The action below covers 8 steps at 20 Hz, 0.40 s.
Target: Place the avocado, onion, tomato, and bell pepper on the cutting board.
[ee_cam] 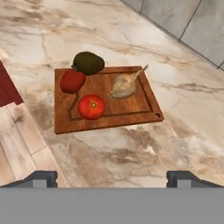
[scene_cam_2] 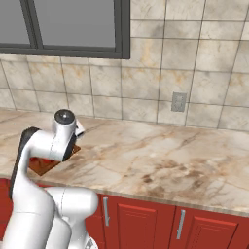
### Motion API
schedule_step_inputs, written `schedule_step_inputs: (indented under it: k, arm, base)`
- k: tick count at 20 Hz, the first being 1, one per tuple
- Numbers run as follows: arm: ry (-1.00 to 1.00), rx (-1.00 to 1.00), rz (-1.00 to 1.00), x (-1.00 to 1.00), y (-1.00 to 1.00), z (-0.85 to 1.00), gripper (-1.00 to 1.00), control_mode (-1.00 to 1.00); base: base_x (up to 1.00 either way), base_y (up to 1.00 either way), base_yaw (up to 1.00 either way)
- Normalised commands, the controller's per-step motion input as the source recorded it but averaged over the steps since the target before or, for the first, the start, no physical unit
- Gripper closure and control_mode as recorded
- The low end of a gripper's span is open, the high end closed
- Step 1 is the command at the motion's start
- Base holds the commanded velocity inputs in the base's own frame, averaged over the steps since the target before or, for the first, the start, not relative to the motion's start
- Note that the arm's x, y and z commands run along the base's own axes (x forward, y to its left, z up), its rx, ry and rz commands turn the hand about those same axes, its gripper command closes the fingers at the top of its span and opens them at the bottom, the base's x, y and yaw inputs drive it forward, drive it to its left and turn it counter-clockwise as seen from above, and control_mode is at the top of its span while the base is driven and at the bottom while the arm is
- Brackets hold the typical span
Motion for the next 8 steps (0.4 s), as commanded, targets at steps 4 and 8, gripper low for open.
schedule_step_inputs:
  k: [4,8]
  arm:
    - [0.00,0.04,0.00,-0.05,-0.22,0.00,-1.00,-1.00]
    - [0.00,0.00,0.00,0.00,0.00,0.00,-1.00,-1.00]
  base:
    - [0.00,0.00,0.00]
    - [0.00,0.00,0.00]
